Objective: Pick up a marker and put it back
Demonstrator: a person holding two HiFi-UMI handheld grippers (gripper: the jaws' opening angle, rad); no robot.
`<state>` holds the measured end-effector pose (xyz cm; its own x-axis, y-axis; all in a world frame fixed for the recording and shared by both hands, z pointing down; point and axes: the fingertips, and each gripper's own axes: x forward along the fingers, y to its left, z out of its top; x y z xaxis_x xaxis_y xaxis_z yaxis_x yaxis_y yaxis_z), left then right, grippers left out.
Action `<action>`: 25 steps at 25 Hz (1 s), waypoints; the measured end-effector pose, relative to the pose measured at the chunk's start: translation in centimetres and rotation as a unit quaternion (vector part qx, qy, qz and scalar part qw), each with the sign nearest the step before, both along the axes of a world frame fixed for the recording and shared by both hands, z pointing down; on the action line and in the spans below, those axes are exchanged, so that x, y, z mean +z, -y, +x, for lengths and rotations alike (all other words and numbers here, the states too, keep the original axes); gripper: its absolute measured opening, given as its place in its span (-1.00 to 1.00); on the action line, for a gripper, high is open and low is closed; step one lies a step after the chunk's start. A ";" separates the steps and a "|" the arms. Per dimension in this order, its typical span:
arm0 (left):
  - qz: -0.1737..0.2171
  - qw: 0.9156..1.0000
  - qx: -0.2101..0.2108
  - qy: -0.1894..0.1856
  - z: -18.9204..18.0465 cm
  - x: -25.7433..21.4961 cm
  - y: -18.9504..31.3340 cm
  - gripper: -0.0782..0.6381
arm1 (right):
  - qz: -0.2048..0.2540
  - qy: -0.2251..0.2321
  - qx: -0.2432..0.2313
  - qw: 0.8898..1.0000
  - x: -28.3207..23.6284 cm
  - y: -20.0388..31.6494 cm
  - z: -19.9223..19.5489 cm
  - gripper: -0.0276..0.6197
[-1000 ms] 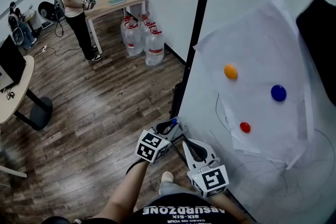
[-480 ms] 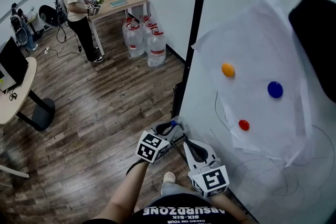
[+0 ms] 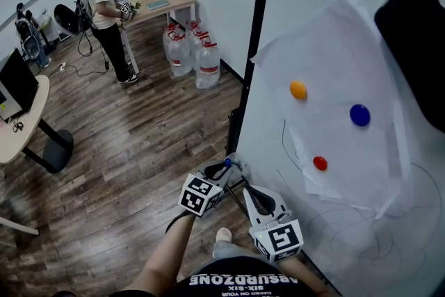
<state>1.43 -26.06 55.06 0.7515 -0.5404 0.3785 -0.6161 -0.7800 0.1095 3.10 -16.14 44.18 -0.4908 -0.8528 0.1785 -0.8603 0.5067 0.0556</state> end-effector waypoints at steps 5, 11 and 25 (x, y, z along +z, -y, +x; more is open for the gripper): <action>0.002 1.000 -0.009 -0.015 -0.3 -0.3 0.0 -0.52 | 0.000 0.002 -0.005 1.000 0.0 -0.3 -0.2 -0.92; 0.005 1.000 -0.024 -0.018 -1.0 -0.4 -0.1 -0.47 | 0.004 0.005 -0.006 1.000 -0.2 -0.7 -0.2 -0.92; 0.062 0.994 -0.050 -0.071 -2.4 -7.9 -3.3 -0.47 | 0.016 0.018 -0.006 1.000 -1.4 -1.7 0.0 -0.92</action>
<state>-0.93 -22.74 47.11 0.7336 -0.6504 0.1971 -0.6756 -0.7293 0.1078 3.05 -14.48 42.82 -0.5067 -0.8517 0.1337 -0.8558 0.5157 0.0414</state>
